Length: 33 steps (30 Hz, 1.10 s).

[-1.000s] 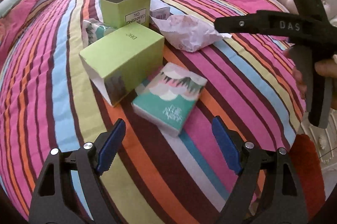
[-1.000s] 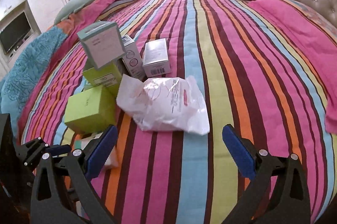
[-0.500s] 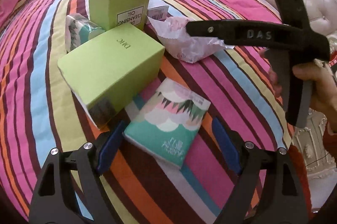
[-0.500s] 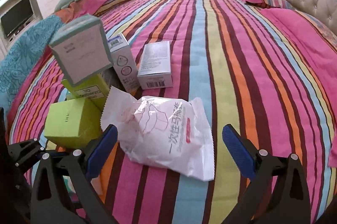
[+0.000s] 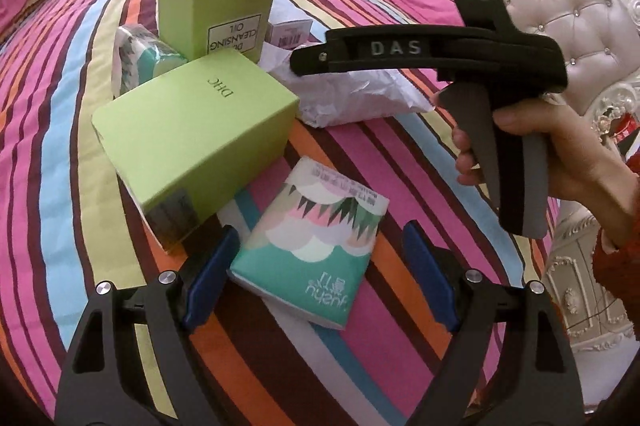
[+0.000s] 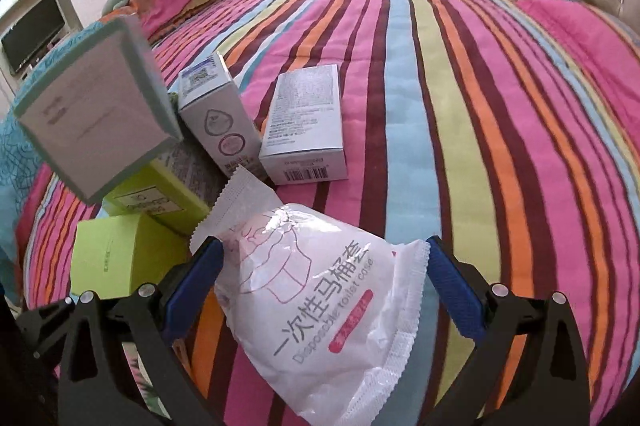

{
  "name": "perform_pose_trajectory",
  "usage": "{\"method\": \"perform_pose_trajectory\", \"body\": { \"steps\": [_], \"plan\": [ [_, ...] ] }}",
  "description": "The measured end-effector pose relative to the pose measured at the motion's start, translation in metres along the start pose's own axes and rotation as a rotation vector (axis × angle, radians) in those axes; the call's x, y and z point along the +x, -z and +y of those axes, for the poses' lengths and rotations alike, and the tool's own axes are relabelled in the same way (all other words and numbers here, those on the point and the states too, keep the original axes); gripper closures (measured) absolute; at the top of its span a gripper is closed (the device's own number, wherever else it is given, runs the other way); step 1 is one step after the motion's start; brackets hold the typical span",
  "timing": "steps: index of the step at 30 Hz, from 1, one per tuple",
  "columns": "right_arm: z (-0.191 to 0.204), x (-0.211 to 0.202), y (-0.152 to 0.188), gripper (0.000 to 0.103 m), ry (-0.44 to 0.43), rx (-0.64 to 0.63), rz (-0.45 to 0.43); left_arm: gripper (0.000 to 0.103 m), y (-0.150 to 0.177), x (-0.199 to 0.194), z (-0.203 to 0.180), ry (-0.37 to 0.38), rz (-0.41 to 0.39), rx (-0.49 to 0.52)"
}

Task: Collect trash
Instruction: 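Grasp the teal tissue pack with the left tool while the right tool grasps the white toilet-case packet, then carry the tissue pack and the packet down over the wastebasket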

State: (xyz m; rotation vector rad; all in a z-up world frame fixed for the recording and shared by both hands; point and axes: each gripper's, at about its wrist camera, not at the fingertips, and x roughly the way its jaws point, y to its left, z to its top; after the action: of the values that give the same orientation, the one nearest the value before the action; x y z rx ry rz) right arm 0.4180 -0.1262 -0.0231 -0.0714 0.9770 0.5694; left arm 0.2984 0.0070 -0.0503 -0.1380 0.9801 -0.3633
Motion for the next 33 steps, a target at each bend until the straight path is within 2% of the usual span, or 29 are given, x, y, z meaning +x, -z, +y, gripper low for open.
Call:
{"method": "perform_pose_trajectory", "body": {
  "steps": [4, 7, 9, 11, 13, 15, 19, 22, 26, 33],
  "plan": [
    [-0.004, 0.005, 0.002, 0.008, -0.022, 0.010, 0.015, 0.023, -0.002, 0.004, -0.006, -0.026, 0.000, 0.030],
    [-0.001, 0.005, 0.006, 0.008, -0.002, -0.017, 0.019, 0.037, -0.001, 0.008, -0.015, -0.113, 0.004, 0.097],
    [0.001, 0.005, 0.008, 0.009, 0.009, -0.016, 0.019, 0.041, 0.001, 0.008, -0.018, -0.136, 0.001, 0.109],
    [0.001, 0.002, 0.012, 0.013, 0.019, -0.006, 0.016, 0.043, 0.003, 0.006, -0.021, -0.150, -0.009, 0.100],
    [0.002, -0.003, 0.015, 0.026, 0.038, -0.002, 0.016, 0.044, 0.004, 0.004, -0.023, -0.168, -0.021, 0.088],
    [0.000, -0.010, 0.020, 0.034, 0.041, 0.009, 0.023, 0.044, 0.007, 0.002, -0.024, -0.184, -0.033, 0.074],
    [-0.003, -0.025, 0.033, 0.037, 0.103, 0.001, -0.001, 0.044, 0.011, -0.006, -0.022, -0.185, -0.055, 0.028],
    [-0.008, -0.041, 0.046, 0.038, 0.115, 0.030, -0.030, 0.044, 0.018, -0.018, -0.025, -0.178, -0.084, -0.008],
    [-0.010, -0.064, 0.061, 0.038, 0.105, 0.069, -0.065, 0.044, 0.028, -0.039, -0.025, -0.156, -0.122, -0.042],
    [-0.008, -0.088, 0.071, 0.038, 0.080, 0.145, -0.077, 0.044, 0.044, -0.056, -0.011, -0.140, -0.126, -0.132]
  ]
}}
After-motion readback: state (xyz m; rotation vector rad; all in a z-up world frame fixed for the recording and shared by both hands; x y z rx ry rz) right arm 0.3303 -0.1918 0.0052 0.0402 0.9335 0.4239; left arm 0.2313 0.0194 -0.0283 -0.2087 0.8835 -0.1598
